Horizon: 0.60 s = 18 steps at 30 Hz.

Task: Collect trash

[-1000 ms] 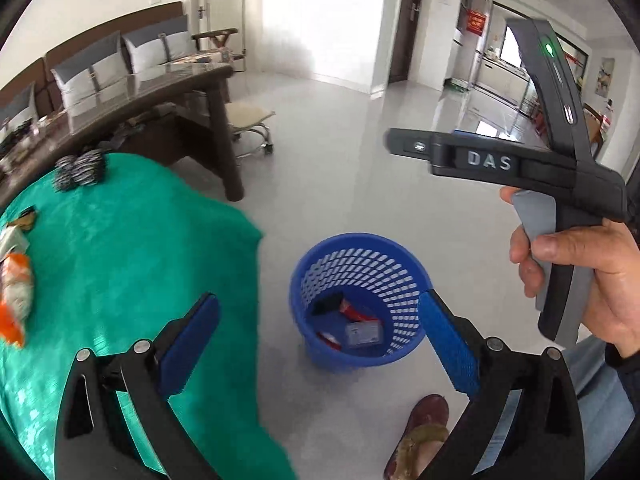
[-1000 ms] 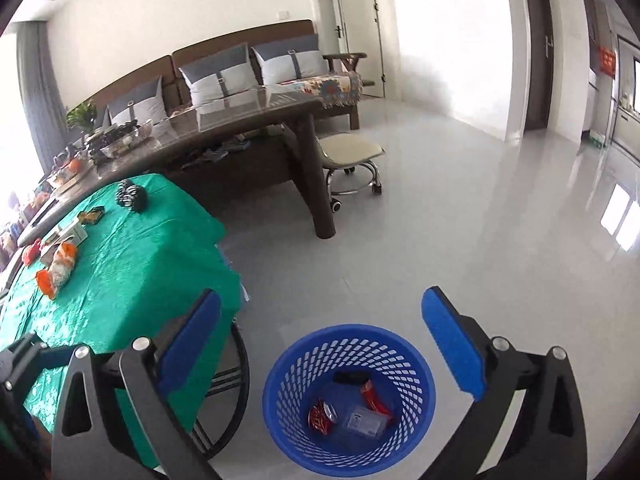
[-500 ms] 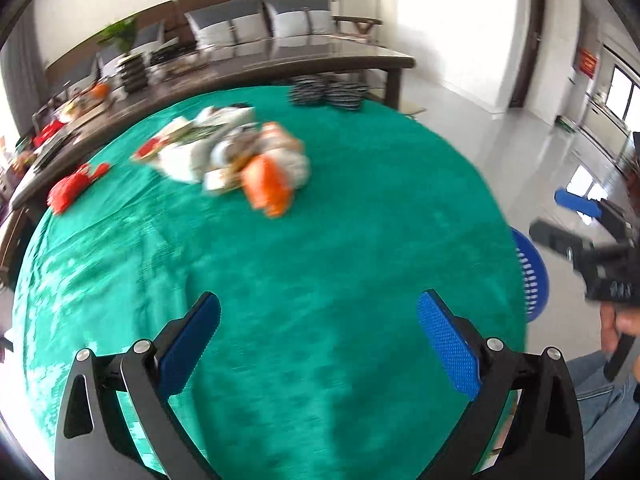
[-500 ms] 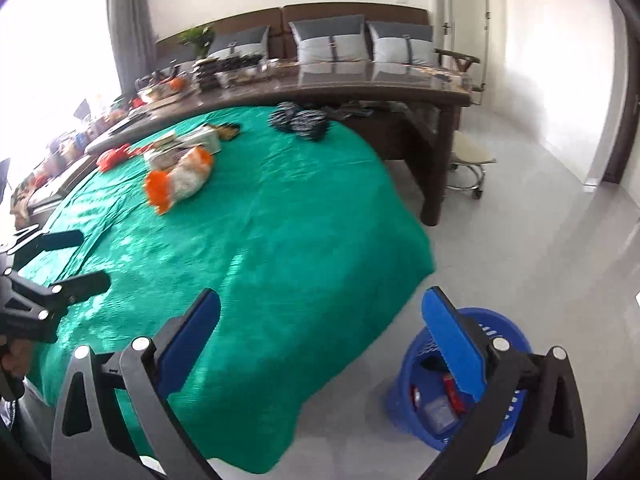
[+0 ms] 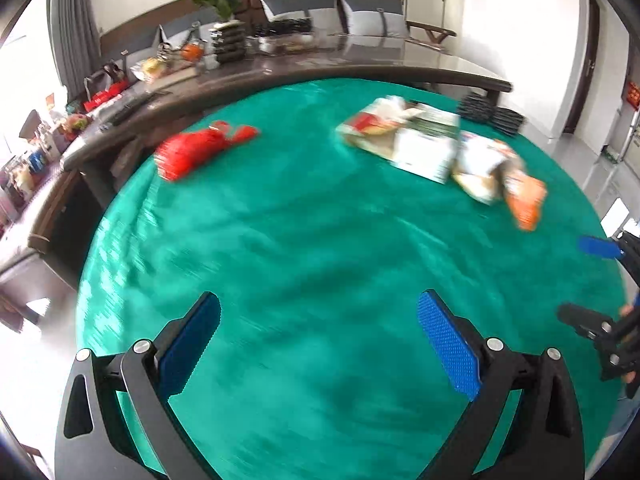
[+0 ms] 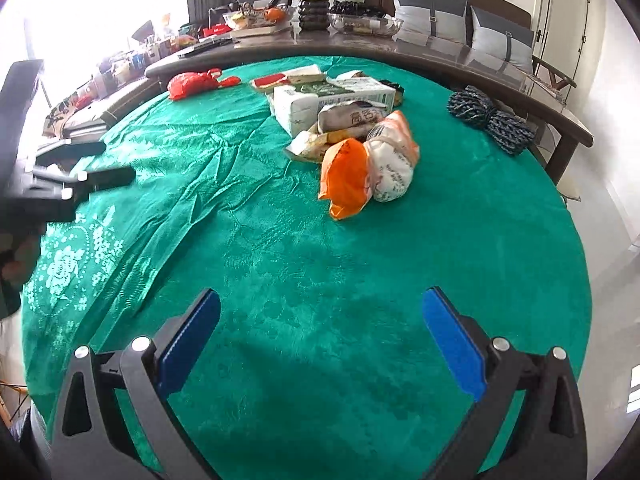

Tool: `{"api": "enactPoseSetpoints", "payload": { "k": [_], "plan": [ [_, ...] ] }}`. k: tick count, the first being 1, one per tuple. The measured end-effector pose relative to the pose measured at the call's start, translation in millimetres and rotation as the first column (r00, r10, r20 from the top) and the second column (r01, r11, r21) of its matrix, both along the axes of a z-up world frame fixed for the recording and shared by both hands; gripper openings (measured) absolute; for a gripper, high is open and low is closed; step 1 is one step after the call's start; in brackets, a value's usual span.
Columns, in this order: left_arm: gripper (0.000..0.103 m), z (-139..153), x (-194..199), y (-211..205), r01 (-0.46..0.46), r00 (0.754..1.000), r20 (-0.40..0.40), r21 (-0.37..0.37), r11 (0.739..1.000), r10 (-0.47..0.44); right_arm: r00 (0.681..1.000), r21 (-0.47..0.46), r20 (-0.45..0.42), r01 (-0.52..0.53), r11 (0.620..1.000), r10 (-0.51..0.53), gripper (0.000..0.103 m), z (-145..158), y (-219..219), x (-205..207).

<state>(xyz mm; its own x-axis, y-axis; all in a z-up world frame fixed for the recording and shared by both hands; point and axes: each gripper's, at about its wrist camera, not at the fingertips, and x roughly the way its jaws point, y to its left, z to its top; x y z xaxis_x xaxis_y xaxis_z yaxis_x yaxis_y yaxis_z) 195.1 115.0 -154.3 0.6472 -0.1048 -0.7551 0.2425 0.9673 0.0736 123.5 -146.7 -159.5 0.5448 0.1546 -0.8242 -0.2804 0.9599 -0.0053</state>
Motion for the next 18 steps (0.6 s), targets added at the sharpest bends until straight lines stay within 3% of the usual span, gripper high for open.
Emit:
{"api": "enactPoseSetpoints", "payload": {
  "k": [3, 7, 11, 18],
  "plan": [
    [0.098, 4.3, 39.6, 38.2, -0.028, 0.999, 0.028, 0.004, 1.0, 0.028, 1.0, 0.02, -0.02, 0.011, 1.0, -0.011, 0.098, -1.4, -3.0, 2.1],
    [0.098, -4.4, 99.4, 86.7, -0.103, 0.995, 0.004, -0.072, 0.992, 0.103, 1.0, 0.008, -0.013, 0.015, 1.0, -0.015, 0.098, -1.0, 0.1, 1.8],
    [0.098, -21.1, 143.6, 100.5, -0.043, 0.996, -0.081, -0.067, 0.997, 0.037, 1.0, 0.011, -0.013, 0.019, 1.0, -0.019, 0.098, -1.2, -0.5, 2.3],
    [0.098, -20.0, 190.6, 107.5, 0.035, 0.996, -0.076, -0.03, 0.999, -0.037, 1.0, 0.008, -0.011, 0.023, 1.0, -0.023, 0.098, -2.1, 0.0, 3.2]
  ]
}}
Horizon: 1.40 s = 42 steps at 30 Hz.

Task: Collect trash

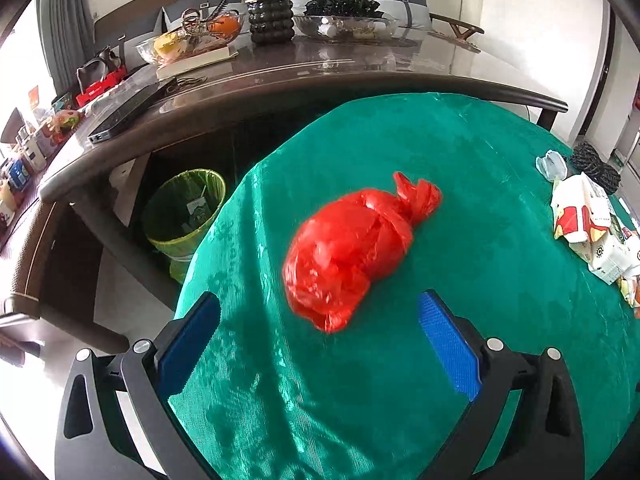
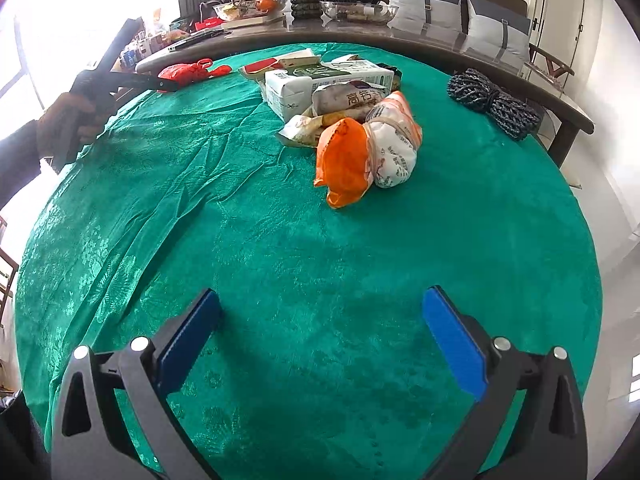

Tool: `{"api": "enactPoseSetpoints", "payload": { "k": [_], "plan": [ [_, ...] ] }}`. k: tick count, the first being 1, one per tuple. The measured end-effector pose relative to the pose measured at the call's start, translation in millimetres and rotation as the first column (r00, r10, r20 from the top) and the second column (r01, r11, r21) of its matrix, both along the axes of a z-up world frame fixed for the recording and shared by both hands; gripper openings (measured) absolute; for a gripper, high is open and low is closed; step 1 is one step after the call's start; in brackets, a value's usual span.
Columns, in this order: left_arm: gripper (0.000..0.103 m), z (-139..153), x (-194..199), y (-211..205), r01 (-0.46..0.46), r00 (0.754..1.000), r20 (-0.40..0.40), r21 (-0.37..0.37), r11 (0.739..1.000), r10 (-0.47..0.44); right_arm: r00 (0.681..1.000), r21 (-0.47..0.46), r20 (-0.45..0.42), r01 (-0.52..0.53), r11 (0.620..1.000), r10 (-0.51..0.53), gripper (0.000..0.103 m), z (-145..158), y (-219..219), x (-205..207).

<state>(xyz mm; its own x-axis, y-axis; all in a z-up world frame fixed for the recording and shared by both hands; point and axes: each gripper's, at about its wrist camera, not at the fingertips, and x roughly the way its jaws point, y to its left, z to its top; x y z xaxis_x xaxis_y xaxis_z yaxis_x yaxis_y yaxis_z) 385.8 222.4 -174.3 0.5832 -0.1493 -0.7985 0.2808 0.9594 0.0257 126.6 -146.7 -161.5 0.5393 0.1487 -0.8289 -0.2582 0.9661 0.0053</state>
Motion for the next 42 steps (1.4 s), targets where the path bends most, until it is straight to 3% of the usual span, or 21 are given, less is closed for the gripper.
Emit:
{"api": "enactPoseSetpoints", "payload": {
  "k": [5, 8, 12, 15, 17, 19, 23, 28, 34, 35, 38, 39, 42],
  "plan": [
    [0.098, -2.4, 19.9, -21.2, 0.118, 0.993, -0.017, 0.026, 0.993, -0.117, 1.0, -0.002, 0.001, 0.005, 1.0, -0.005, 0.098, 0.1, 0.4, -0.5],
    [0.098, -6.3, 29.1, -32.7, 0.14, 0.99, -0.018, 0.06, 0.988, -0.14, 1.0, -0.002, 0.002, 0.006, 1.0, -0.006, 0.098, 0.0, 0.6, -1.3],
    [0.098, -6.8, 33.9, -33.8, 0.145, 0.989, -0.03, 0.024, 0.989, -0.145, 1.0, -0.001, 0.002, 0.006, 1.0, -0.006, 0.098, 0.0, 0.4, -1.3],
    [0.076, -5.3, 26.8, -34.3, 0.155, 0.987, -0.033, -0.014, 0.988, -0.156, 1.0, -0.001, 0.002, 0.005, 1.0, -0.005, 0.098, 0.0, 0.0, -1.3],
    [0.046, -2.2, 22.1, -33.4, 0.151, 0.988, -0.029, -0.023, 0.988, -0.151, 1.0, 0.001, 0.002, 0.008, 1.0, -0.008, 0.098, 0.0, 0.1, -2.1],
    [0.042, 1.0, 18.5, -31.0, 0.124, 0.991, -0.039, -0.038, 0.992, -0.125, 1.0, 0.011, 0.001, 0.012, 1.0, -0.012, 0.098, 0.0, -1.7, -1.7],
    [0.04, 10.1, -8.7, -33.8, 0.098, 0.995, -0.028, -0.042, 0.994, -0.099, 0.999, 0.085, 0.003, 0.033, 0.996, -0.034, 0.098, 2.9, -12.8, -1.2],
    [0.04, 17.5, -80.2, -59.4, 0.093, 0.995, -0.038, -0.06, 0.994, -0.095, 0.996, 0.198, -0.015, 0.09, 0.976, -0.089, 0.098, 12.6, -17.6, 17.2],
    [0.041, 13.9, -154.0, -98.0, 0.054, 0.994, -0.085, -0.126, 0.991, -0.065, 0.997, 0.16, 0.035, 0.068, 0.985, -0.074, 0.098, 28.3, 11.1, 70.2],
    [0.041, 14.8, -162.6, -103.4, 0.042, 0.995, -0.088, -0.144, 0.989, -0.055, 0.996, 0.135, 0.038, 0.073, 0.988, -0.079, 0.096, 27.1, 12.2, 77.4],
    [0.041, 20.8, -185.4, -122.6, 0.019, 0.997, -0.07, -0.152, 0.988, -0.03, 0.993, 0.088, 0.049, 0.101, 0.991, -0.106, 0.059, 26.9, 0.7, 79.0],
    [0.041, 22.9, -190.3, -128.3, 0.017, 0.997, -0.066, -0.158, 0.987, -0.028, 0.994, 0.096, 0.041, 0.1, 0.99, -0.104, 0.051, 27.2, -7.0, 76.2],
    [0.041, 26.8, -207.8, -151.0, 0.02, 0.998, -0.057, -0.182, 0.983, -0.031, 0.994, 0.071, 0.043, 0.101, 0.992, -0.104, 0.047, 29.6, -31.5, 61.8]
  ]
}}
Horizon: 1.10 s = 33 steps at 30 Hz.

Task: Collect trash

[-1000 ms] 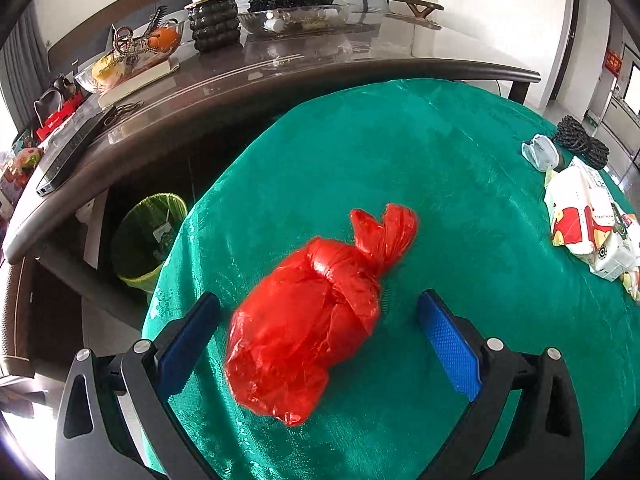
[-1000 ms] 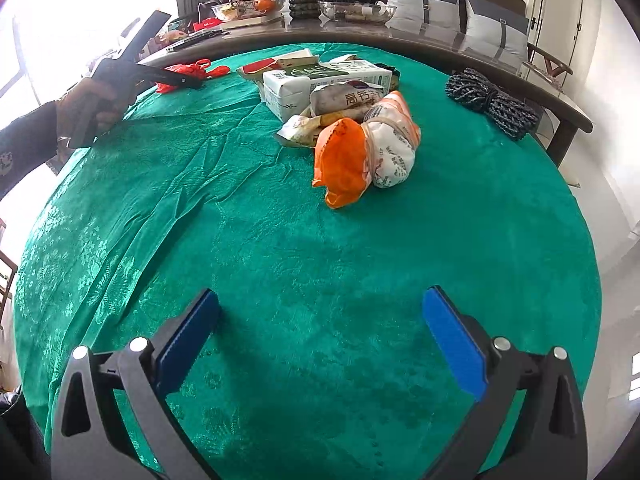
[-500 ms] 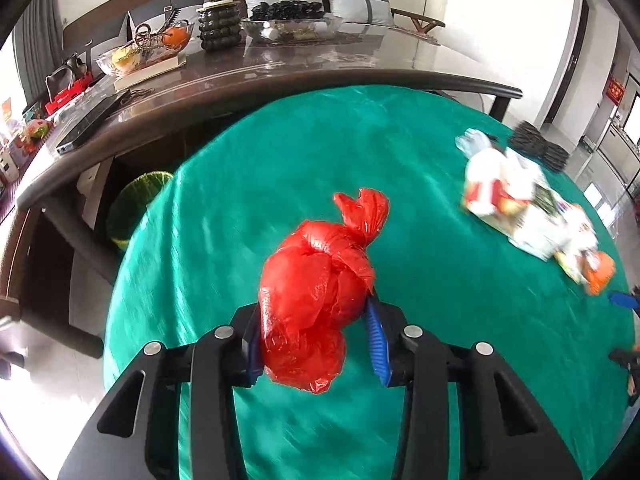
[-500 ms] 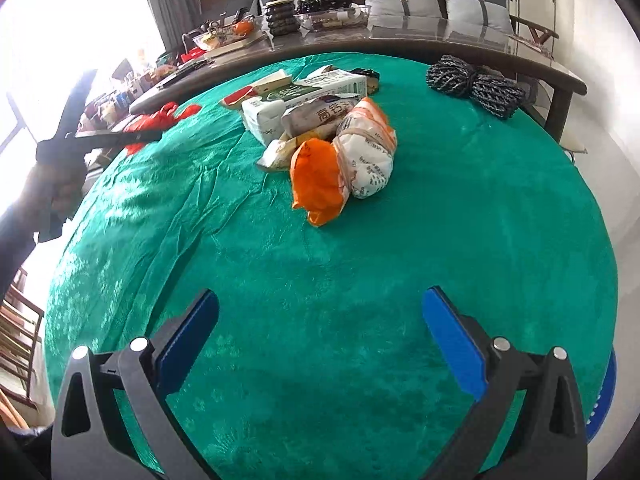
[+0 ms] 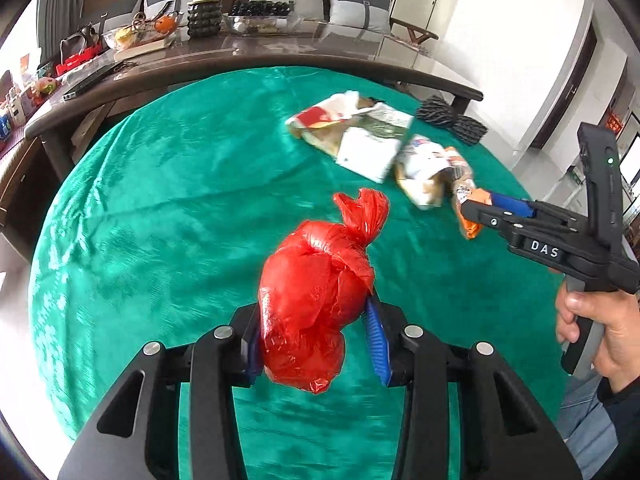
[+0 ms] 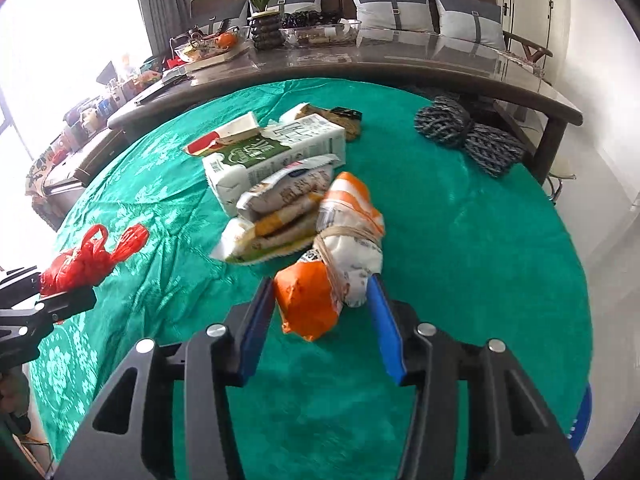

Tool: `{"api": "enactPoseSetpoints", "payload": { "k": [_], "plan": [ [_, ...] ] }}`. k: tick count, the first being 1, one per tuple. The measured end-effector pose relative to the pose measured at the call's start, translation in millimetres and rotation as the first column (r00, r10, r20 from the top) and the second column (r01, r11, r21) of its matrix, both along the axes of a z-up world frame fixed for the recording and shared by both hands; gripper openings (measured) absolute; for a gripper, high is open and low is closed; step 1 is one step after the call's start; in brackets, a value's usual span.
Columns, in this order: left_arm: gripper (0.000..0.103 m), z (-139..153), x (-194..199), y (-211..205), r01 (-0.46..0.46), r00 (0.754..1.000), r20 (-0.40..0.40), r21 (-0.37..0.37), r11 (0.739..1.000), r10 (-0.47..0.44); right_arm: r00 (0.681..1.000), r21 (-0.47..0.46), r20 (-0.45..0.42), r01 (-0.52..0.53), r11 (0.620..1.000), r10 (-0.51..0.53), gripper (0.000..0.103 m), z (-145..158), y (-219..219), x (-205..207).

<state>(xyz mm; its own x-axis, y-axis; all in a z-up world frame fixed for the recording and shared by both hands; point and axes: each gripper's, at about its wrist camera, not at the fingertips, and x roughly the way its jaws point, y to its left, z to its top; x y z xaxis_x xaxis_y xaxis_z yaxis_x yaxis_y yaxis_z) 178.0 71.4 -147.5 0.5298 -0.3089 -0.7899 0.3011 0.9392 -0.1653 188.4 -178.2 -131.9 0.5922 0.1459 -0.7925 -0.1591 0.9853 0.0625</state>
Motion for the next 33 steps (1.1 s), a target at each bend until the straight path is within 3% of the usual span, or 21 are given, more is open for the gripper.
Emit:
{"api": "enactPoseSetpoints", "payload": {
  "k": [7, 8, 9, 12, 14, 17, 26, 33],
  "plan": [
    [0.042, -7.5, -10.1, -45.1, -0.025, 1.0, 0.011, -0.008, 1.0, 0.025, 0.999, -0.041, -0.004, 0.033, 0.999, -0.033, 0.048, -2.6, -41.6, -37.2],
    [0.043, -10.0, -10.7, -49.1, -0.03, 0.999, 0.014, -0.002, 1.0, 0.03, 0.999, -0.034, -0.005, 0.036, 0.999, -0.036, 0.053, -3.9, -42.2, -40.4],
    [0.044, -12.3, -10.7, -51.7, -0.035, 0.999, 0.016, 0.005, 0.999, 0.034, 0.999, -0.021, -0.009, 0.034, 0.999, -0.034, 0.067, -5.8, -41.6, -43.6],
    [0.056, -20.1, -9.9, -53.8, -0.059, 0.998, 0.018, 0.031, 0.998, 0.058, 1.0, -0.015, -0.015, -0.014, 1.0, 0.013, 0.073, -11.1, -28.2, -49.1],
    [0.075, -23.4, -11.3, -52.5, -0.056, 0.998, 0.016, 0.046, 0.997, 0.055, 0.998, -0.04, -0.025, -0.059, 0.997, 0.058, 0.073, -16.0, -12.8, -48.4],
    [0.09, -25.6, -13.0, -50.3, -0.041, 0.999, 0.028, 0.106, 0.994, 0.038, 0.997, -0.043, -0.051, -0.066, 0.997, 0.064, 0.073, -22.6, -4.2, -46.4],
    [0.098, -36.3, -17.1, -48.4, 0.009, 1.0, 0.019, 0.178, 0.984, -0.012, 0.998, -0.05, -0.019, -0.053, 0.997, 0.052, 0.078, -26.5, -3.0, -51.2],
    [0.098, -36.8, -17.4, -49.0, 0.009, 1.0, 0.014, 0.175, 0.984, -0.011, 0.998, -0.033, -0.024, -0.059, 0.998, 0.059, 0.081, -26.1, -4.6, -49.9]
  ]
}}
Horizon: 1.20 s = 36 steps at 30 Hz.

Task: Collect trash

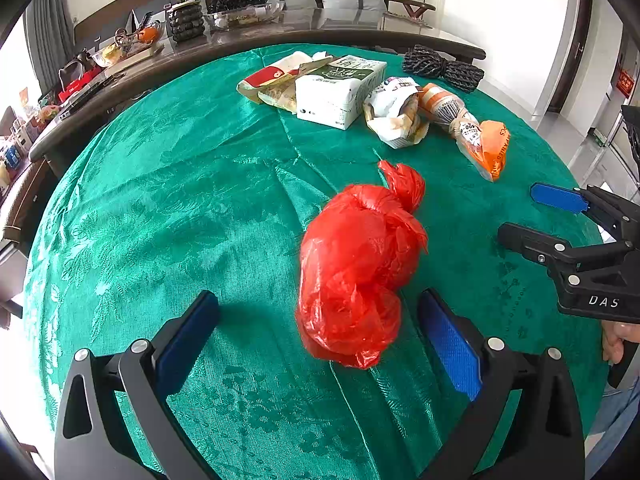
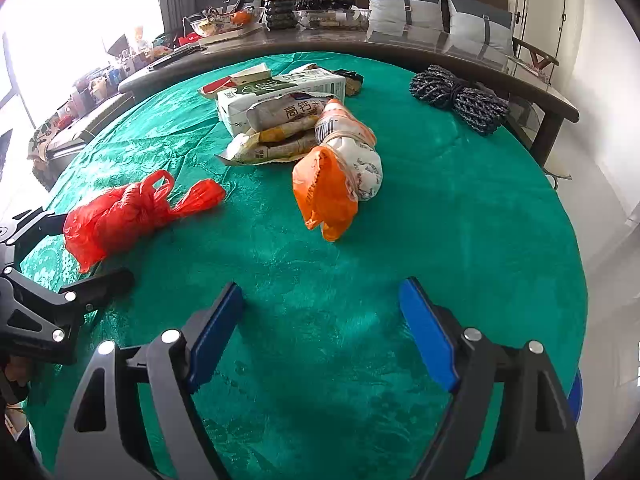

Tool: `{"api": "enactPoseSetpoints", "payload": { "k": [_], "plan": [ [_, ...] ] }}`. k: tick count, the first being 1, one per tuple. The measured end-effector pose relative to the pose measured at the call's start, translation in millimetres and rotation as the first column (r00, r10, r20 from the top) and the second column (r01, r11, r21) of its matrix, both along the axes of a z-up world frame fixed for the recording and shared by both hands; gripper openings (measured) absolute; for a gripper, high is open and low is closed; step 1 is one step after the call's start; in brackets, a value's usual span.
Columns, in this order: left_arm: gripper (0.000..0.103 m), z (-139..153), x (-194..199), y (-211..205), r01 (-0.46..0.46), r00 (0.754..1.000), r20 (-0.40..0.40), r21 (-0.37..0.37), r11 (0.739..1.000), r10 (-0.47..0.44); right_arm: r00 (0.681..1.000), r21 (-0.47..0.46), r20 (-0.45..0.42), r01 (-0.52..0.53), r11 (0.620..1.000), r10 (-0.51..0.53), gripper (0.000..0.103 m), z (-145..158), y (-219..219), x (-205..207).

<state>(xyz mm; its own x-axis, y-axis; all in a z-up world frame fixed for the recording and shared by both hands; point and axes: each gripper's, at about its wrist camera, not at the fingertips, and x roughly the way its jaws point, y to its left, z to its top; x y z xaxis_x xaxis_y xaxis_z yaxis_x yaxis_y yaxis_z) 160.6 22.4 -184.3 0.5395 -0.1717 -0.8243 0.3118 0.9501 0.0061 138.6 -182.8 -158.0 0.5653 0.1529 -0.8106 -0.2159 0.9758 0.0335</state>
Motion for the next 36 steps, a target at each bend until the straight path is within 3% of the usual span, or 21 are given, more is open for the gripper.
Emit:
{"api": "enactPoseSetpoints", "payload": {
  "k": [1, 3, 4, 6, 8, 10, 13, 18, 21, 23, 25, 27, 29, 31, 33, 36],
  "plan": [
    [0.098, 0.0, 0.0, 0.0, 0.0, 1.0, 0.0, 0.0, 1.0, 0.0, 1.0, 0.016, -0.005, -0.006, 1.0, 0.006, 0.082, 1.1, -1.2, 1.4],
    [0.098, 0.0, -0.2, 0.0, 0.0, 1.0, 0.0, -0.001, 1.0, 0.0, 1.0, 0.152, -0.018, 0.013, 0.988, -0.01, 0.081, 7.6, -14.6, 8.3],
    [0.098, 0.0, -0.1, 0.2, 0.0, 1.0, -0.001, -0.002, 1.0, 0.0, 0.999, 0.252, -0.027, 0.042, 0.967, -0.037, 0.081, 12.0, -25.5, 14.5],
    [0.098, 0.1, 0.1, 0.0, -0.001, 1.0, -0.001, -0.003, 1.0, 0.001, 0.996, 0.361, -0.04, 0.086, 0.928, -0.077, 0.079, 18.6, -38.1, 28.6],
    [0.098, 0.0, 0.3, -0.2, -0.001, 1.0, -0.001, -0.002, 1.0, 0.001, 0.991, 0.44, -0.07, 0.13, 0.889, -0.111, 0.072, 20.4, -48.1, 49.3],
    [0.099, -0.2, -0.2, -0.7, -0.002, 1.0, -0.001, 0.001, 1.0, 0.002, 0.984, 0.458, -0.118, 0.175, 0.872, -0.136, 0.066, 15.5, -52.4, 70.3],
    [0.099, -0.1, -0.4, -1.0, -0.002, 1.0, -0.001, 0.0, 1.0, 0.002, 0.977, 0.432, -0.195, 0.17, 0.886, -0.092, 0.055, 2.9, -40.3, 92.6],
    [0.099, 0.0, -0.2, -1.1, -0.002, 1.0, -0.001, 0.0, 1.0, 0.002, 0.991, 0.239, -0.126, 0.066, 0.969, -0.037, 0.047, 27.4, -16.4, 71.8],
    [0.099, 0.2, -0.3, -0.8, -0.002, 1.0, -0.001, -0.003, 1.0, 0.002, 0.998, -0.03, -0.066, -0.027, 0.999, 0.025, 0.047, 48.9, -1.5, 41.2],
    [0.098, 0.3, -0.4, -0.2, 0.002, 1.0, -0.002, -0.008, 1.0, -0.002, 0.998, -0.22, -0.042, -0.065, 0.973, 0.057, 0.047, 52.8, 7.6, 17.7],
    [0.098, 1.3, 0.0, 1.2, 0.022, 1.0, -0.003, -0.021, 1.0, -0.022, 0.995, -0.308, -0.066, -0.088, 0.947, 0.071, 0.047, 38.6, 8.9, 0.0],
    [0.098, 3.6, -0.4, 1.2, 0.073, 0.997, -0.014, -0.05, 0.996, -0.074, 0.991, -0.3, -0.107, -0.113, 0.947, 0.084, 0.051, 20.6, 6.8, -9.0],
    [0.098, 6.3, -2.3, 0.2, 0.12, 0.992, -0.031, -0.064, 0.991, -0.123, 0.988, -0.232, -0.128, -0.117, 0.966, 0.089, 0.053, 13.8, -0.1, -16.7],
    [0.098, 13.1, -7.6, -2.2, 0.179, 0.983, -0.025, -0.072, 0.981, -0.181, 0.985, -0.129, -0.138, -0.123, 0.984, 0.104, 0.055, 19.2, -8.5, -20.1],
    [0.098, 19.6, -11.5, -5.2, 0.229, 0.973, -0.012, -0.056, 0.972, -0.23, 0.98, -0.014, -0.151, -0.13, 0.991, 0.127, 0.062, 28.3, -18.0, -18.6],
    [0.097, 26.5, -7.3, -8.9, 0.263, 0.965, 0.0, -0.019, 0.965, -0.263, 0.977, 0.008, -0.151, -0.149, 0.989, 0.149, 0.064, 41.9, -13.7, -11.1]
  ]
}}
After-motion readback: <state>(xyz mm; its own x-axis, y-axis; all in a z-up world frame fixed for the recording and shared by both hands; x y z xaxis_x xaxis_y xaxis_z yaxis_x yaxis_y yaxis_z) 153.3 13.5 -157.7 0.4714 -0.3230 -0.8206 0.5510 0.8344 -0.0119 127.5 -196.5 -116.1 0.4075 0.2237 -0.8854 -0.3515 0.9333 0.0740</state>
